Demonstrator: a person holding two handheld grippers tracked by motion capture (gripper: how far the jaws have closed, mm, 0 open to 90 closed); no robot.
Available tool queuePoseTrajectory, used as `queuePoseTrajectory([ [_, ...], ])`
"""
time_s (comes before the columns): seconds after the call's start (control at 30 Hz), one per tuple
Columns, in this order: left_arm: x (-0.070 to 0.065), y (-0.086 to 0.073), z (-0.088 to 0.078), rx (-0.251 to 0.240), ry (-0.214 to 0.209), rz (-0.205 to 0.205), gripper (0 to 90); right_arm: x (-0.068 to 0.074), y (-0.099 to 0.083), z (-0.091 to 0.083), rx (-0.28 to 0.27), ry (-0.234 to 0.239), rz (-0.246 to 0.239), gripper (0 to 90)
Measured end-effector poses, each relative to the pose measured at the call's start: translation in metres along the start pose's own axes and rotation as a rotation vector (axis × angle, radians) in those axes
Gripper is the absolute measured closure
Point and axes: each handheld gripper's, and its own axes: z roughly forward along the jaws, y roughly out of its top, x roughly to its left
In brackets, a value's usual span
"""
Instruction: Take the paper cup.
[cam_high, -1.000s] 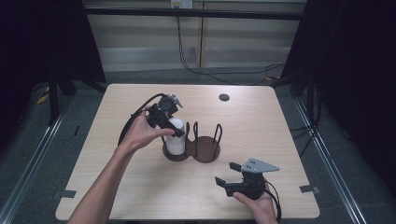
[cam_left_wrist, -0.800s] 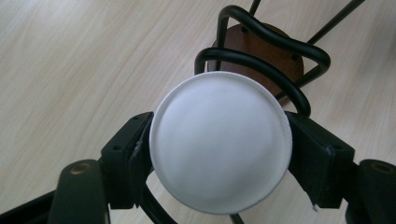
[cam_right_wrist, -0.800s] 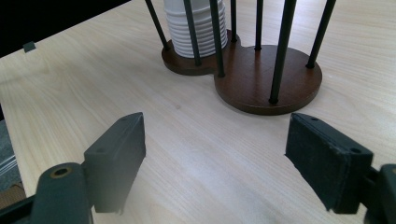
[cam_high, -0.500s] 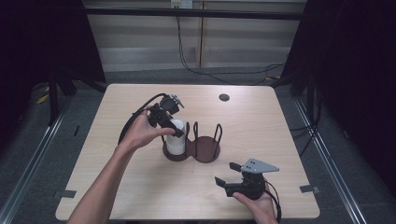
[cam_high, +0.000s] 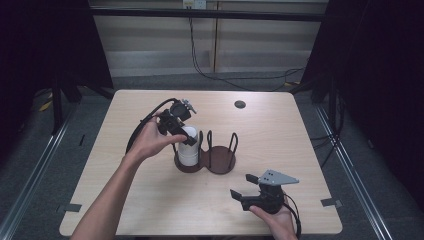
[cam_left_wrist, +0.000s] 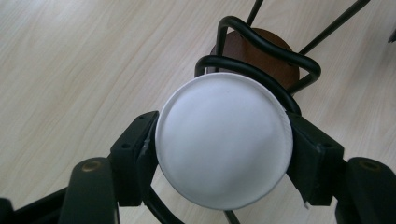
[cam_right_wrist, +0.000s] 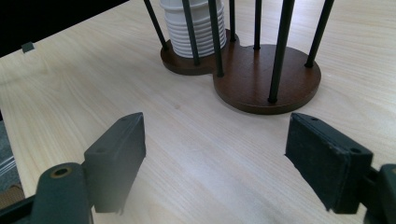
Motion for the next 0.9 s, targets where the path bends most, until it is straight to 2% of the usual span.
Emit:
queuePoseTrajectory([
  [0.27, 0.001, -0.001, -0.006, -0.021, -0.004, -0.011, 34.0, 0.000, 0.000, 0.000, -0.002, 0.000, 0.003, 19.4],
  [0.3, 0.002, -0.001, -0.007, -0.019, -0.008, -0.002, 34.2, 0.000, 0.000, 0.000, -0.002, 0.001, 0.004, 19.5],
  [0.33, 0.000, -0.001, -0.007, -0.030, -0.011, -0.013, 34.4, 0.000, 0.000, 0.000, -0.002, 0.002, 0.004, 19.4],
  [0.53, -0.001, 0.000, -0.012, -0.030, -0.007, 0.002, 35.1, 0.000, 0.000, 0.000, -0.001, 0.002, 0.005, 19.4],
  [0.7, -0.001, -0.002, -0.012, -0.042, -0.012, -0.005, 35.6, 0.000, 0.000, 0.000, 0.000, 0.000, 0.003, 19.5],
  [0.73, 0.000, -0.002, -0.014, -0.035, -0.016, 0.009, 35.7, 0.000, 0.000, 0.000, -0.002, 0.000, 0.003, 19.5],
  [0.8, -0.001, -0.003, -0.015, -0.052, -0.015, 0.000, 36.1, 0.000, 0.000, 0.000, 0.000, 0.000, 0.004, 19.5],
  [0.87, -0.001, -0.003, -0.018, -0.056, -0.010, 0.010, 36.2, -0.001, 0.000, 0.000, -0.002, 0.000, 0.003, 19.5],
  [0.9, -0.002, -0.003, -0.019, -0.073, -0.014, -0.007, 36.3, -0.001, 0.000, 0.000, -0.001, 0.001, 0.004, 19.5],
])
